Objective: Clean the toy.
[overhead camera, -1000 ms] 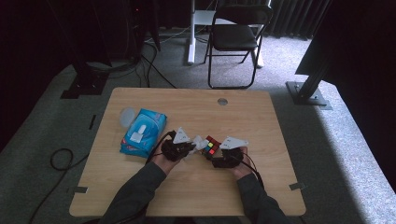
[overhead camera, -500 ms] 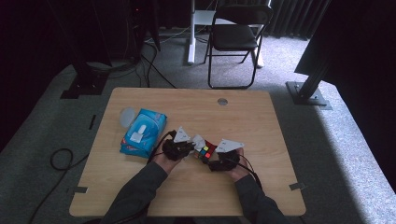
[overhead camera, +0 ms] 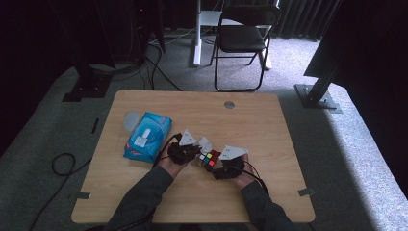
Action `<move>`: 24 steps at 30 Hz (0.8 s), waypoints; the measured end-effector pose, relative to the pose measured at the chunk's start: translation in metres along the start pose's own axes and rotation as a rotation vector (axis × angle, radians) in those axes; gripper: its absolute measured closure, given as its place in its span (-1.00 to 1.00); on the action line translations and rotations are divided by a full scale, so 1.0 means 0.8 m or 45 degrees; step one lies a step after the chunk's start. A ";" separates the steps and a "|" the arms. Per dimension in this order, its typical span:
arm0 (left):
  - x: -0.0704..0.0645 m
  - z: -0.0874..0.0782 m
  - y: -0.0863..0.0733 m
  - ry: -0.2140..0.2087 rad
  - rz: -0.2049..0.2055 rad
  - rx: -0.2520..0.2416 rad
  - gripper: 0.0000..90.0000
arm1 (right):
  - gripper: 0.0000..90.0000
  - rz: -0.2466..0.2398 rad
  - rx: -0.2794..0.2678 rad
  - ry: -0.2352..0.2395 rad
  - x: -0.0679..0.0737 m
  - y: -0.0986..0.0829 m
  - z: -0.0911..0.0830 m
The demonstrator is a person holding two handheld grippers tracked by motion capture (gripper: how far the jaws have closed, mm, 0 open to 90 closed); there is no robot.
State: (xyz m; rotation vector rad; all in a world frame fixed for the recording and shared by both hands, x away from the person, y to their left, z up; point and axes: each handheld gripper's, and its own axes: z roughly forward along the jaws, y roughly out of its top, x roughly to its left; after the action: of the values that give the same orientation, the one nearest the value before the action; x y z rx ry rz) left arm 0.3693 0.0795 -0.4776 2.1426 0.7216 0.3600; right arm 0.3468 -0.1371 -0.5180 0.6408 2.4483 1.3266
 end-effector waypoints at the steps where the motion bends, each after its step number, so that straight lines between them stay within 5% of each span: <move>1: 0.000 0.000 0.000 -0.001 -0.004 -0.001 0.93 | -0.24 -0.003 0.001 0.000 0.000 0.000 0.000; 24: -0.010 -0.002 -0.011 -0.033 0.019 0.019 0.94 | -0.24 0.048 -0.036 -0.077 -0.012 0.000 -0.011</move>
State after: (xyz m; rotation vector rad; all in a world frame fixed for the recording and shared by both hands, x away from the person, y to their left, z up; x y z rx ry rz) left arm 0.3588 0.0798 -0.4839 2.1634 0.6960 0.3352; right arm 0.3513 -0.1487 -0.5127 0.7127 2.3771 1.3336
